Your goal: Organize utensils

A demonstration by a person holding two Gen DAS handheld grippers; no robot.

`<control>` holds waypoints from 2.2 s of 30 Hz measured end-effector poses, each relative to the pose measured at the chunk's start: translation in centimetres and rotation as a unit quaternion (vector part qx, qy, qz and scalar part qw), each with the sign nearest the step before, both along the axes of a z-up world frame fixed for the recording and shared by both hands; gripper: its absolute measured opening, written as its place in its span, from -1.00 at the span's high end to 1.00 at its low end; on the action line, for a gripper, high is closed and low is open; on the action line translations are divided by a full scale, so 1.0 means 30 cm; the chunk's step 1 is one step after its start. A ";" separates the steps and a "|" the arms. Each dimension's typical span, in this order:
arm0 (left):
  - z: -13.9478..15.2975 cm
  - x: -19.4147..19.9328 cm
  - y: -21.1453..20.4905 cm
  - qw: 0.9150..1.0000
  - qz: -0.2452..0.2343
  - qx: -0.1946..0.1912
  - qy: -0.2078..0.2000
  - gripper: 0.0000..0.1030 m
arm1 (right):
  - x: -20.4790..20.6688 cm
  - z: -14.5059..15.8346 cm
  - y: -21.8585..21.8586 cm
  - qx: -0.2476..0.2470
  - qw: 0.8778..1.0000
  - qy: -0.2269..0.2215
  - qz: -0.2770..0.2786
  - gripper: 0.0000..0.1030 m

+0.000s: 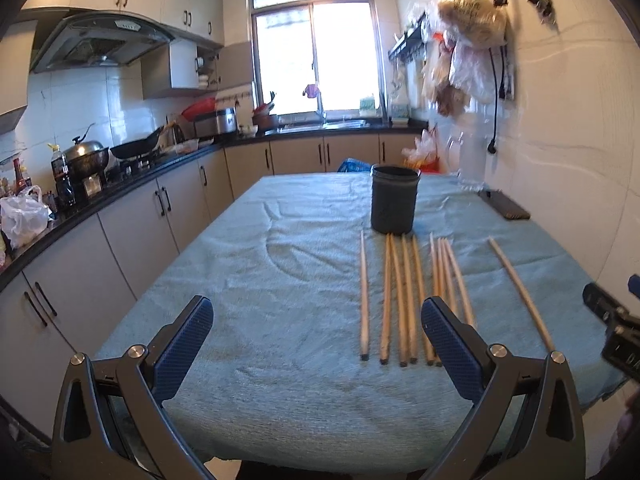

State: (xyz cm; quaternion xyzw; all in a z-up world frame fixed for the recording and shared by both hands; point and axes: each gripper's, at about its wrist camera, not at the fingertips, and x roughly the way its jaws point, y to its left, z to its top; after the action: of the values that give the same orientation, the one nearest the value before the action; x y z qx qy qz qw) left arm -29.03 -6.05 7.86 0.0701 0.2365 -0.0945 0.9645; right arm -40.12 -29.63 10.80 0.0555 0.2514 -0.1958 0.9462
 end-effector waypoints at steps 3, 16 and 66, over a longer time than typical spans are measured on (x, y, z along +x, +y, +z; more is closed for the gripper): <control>-0.017 0.043 -0.001 1.000 -0.003 0.012 0.021 -1.00 | 0.038 -0.007 -0.016 0.007 1.000 0.013 0.011 -0.92; -0.004 0.421 -0.011 0.983 -0.066 0.013 0.172 -0.89 | 0.300 -0.025 -0.265 0.115 0.985 0.118 0.044 -0.82; 0.198 0.507 -0.014 0.974 -0.138 -0.089 0.155 0.88 | 0.552 0.167 -0.173 0.105 0.971 0.118 0.177 0.88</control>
State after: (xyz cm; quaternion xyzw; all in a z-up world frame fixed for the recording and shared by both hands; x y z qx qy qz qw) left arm -13.81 -6.46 13.80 0.0003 0.3618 -0.2574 0.8960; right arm -23.56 -34.83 15.82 0.0856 0.3865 -0.0028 0.9183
